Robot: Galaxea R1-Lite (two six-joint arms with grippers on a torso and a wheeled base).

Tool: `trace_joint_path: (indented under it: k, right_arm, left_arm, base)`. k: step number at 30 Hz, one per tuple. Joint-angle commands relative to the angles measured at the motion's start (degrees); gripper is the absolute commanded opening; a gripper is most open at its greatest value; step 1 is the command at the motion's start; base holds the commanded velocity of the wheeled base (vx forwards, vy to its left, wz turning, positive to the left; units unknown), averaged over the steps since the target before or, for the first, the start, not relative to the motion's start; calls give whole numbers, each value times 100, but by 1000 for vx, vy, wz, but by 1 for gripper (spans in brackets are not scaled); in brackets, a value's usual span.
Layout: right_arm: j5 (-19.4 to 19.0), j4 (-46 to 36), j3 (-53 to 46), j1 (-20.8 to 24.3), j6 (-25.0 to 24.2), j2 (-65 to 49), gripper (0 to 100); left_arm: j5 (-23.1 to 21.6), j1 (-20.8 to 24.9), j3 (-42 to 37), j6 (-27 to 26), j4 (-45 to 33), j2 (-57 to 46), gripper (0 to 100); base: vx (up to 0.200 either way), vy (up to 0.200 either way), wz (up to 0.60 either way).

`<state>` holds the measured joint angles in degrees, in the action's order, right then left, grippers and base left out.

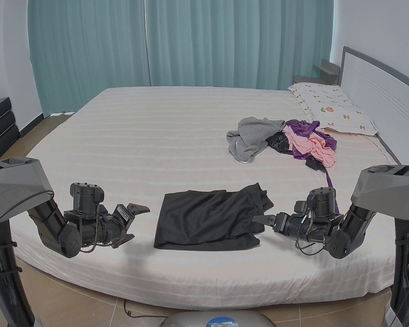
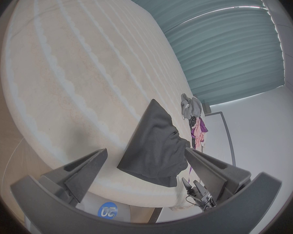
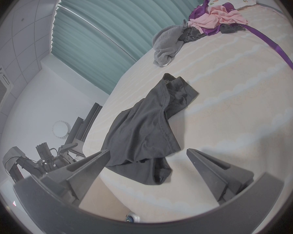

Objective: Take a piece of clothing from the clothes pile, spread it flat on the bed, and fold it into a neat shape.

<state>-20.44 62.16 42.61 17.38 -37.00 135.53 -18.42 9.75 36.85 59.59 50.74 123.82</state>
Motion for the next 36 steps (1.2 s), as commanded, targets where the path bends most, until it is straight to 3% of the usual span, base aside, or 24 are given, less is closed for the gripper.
trace_joint_path:
  k: [1, 9, 23, 24, 31, 36]
  right_arm:
    - [14, -2, 11, -25, 8, 26, 100]
    - [67, -72, 108, -16, 44, 166, 100]
    - [84, -310, 336, 213, 114, 351, 100]
    - [84, -345, 327, 213, 131, 342, 0]
    - [84, -565, -103, 186, 615, 78, 0]
    - [5, -617, -332, 90, 685, -238, 0]
  left_arm:
    - [-4, 0, 6, 18, -2, 11, 100]
    - [5, 35, 6, -9, -2, 37, 100]
    - [5, 44, 15, -17, -2, 55, 100]
    - [5, 44, 15, -17, 6, 55, 100]
    - [5, 44, 15, -17, -2, 55, 100]
    - [5, 44, 33, -9, -2, 55, 100]
  base:
    - [200, 0, 0]
    - [200, 0, 0]
    - [0, 0, 0]
    - [0, 0, 0]
    - [0, 0, 0]
    - [0, 0, 0]
